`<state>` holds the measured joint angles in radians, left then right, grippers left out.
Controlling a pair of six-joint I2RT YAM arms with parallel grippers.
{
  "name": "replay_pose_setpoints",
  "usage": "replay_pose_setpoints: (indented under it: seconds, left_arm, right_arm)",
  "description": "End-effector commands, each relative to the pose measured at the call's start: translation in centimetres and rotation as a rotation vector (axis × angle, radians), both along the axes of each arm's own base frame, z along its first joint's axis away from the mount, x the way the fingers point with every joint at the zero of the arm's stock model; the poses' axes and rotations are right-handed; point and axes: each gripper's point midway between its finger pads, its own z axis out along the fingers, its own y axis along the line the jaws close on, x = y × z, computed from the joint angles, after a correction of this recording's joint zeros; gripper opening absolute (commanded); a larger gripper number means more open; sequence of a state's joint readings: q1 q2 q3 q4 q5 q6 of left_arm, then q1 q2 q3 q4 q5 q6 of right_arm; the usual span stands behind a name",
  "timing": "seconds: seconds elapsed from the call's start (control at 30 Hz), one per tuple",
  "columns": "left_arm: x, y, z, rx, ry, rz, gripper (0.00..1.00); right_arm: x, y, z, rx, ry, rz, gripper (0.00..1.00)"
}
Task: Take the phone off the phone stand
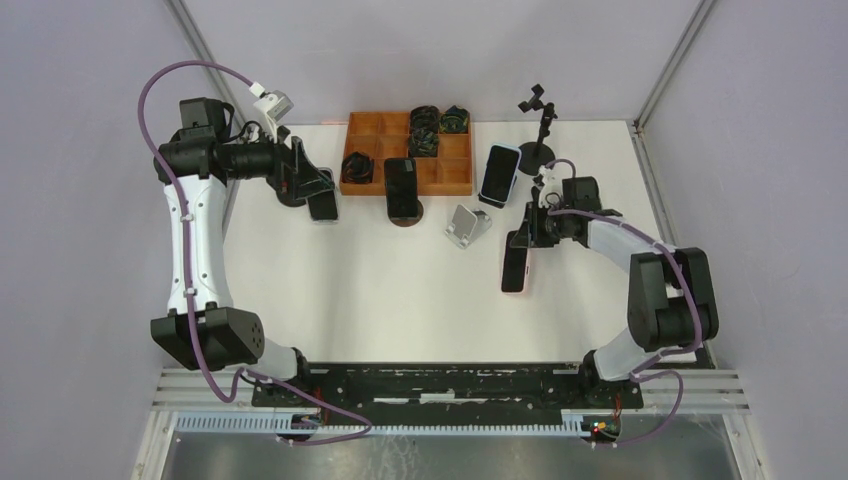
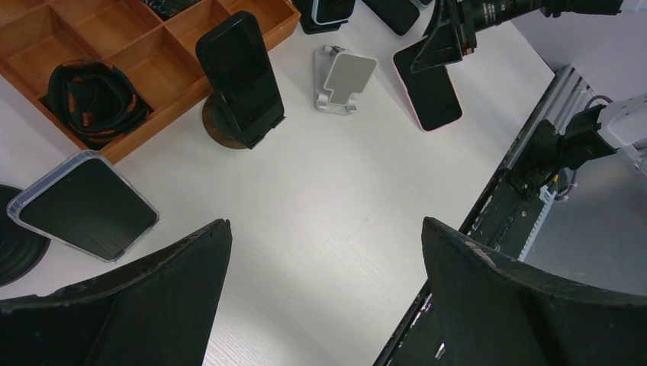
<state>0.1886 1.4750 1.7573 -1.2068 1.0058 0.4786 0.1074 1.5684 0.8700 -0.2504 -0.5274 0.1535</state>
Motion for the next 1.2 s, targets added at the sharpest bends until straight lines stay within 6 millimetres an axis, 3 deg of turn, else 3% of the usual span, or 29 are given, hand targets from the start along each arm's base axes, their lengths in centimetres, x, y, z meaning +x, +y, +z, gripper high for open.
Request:
replay_pose_setpoints:
  seconds: [0.0, 0.13, 0.3, 0.63, 0.83, 1.03, 1.17]
  left_arm:
    - [0.1, -0.1, 0.1, -0.013, -0.024, -0.029, 1.0]
    - [0.0, -0.1, 0.1, -0.01, -0.03, -0.029, 1.0]
    - [0.2, -0.1, 0.1, -0.014, -0.03, -0.023, 1.0]
    - [0.3, -0.3, 0.3, -0.033, -0.029, -0.023, 1.0]
    - [0.3, -0.4, 0.7, -0.043, -0.034, -0.021, 1.0]
    - [0.2, -0.3, 0.7, -0.033, -0.037, -0.014, 1.0]
    - [0.2, 0.0, 0.5, -0.017, -0.04, 0.001, 1.0]
  right_arm:
    - [-0.9, 0.5, -2.4, -0.047, 0.071, 0.044, 0.31]
    - [-0.9, -0.3, -2.9, -0.112, 0.065, 0.004, 0.48]
    - [-1.5, -1.0, -3.3, -0.136, 0.061, -0.031, 0.5]
    - [-3.5, -1.5, -2.8, -0.211, 0.037, -0.008, 0.66]
    - [-3.3, -2.0, -1.7, -0.238, -0.005, -0.023, 0.72]
    - [-1.9, -2.7, 1.2, -0.274, -0.079, -0.081, 0.73]
    - [0.1, -2.9, 6.7, -0.352, -0.233, -0.141, 0.83]
